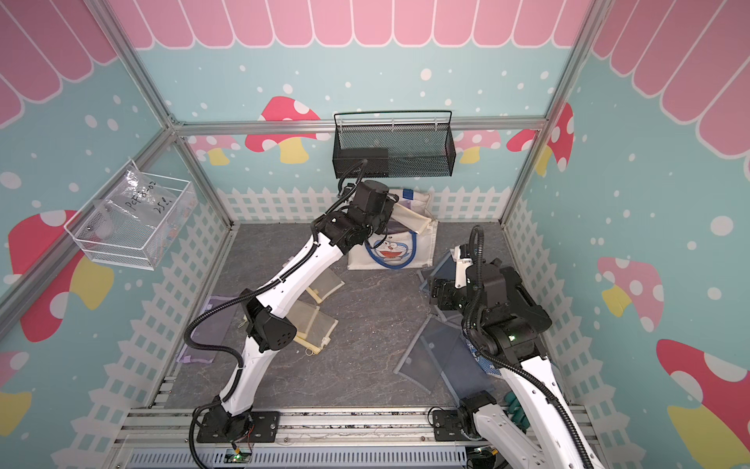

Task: Put the pencil pouch into the canvas bag
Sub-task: Place the pencil pouch in the canvas bag.

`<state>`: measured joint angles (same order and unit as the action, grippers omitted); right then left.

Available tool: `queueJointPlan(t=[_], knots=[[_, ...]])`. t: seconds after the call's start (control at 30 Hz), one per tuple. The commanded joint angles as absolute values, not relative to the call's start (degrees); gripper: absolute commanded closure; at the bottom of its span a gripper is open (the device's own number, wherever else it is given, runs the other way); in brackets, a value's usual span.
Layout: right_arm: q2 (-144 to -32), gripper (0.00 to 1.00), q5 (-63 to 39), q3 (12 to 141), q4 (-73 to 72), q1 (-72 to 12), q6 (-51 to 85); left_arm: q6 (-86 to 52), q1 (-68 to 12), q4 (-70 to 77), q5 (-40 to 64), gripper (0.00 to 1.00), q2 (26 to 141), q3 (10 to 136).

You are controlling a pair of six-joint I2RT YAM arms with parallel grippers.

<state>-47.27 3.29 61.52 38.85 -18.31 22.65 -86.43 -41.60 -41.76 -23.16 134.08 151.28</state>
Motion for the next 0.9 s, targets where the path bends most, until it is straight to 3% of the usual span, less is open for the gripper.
queueJointPlan(t=[0.0, 0.7, 0.87], knots=[[-47.45, 0.14, 4.65, 64.39, 40.33, -18.05, 18.21, -91.49, -40.0, -40.08, -26.42, 1.0, 134.51, 151.66], [-47.2, 0.14, 5.32, 64.96, 40.87, -18.02, 13.45, -98.5, -38.58, -40.33, -28.93, 0.99, 141.83, 150.83], [-47.36, 0.14, 5.66, 65.04, 40.69, -18.08, 13.54, -96.5, -37.89, -40.31, -28.3, 0.83, 142.59, 151.5]])
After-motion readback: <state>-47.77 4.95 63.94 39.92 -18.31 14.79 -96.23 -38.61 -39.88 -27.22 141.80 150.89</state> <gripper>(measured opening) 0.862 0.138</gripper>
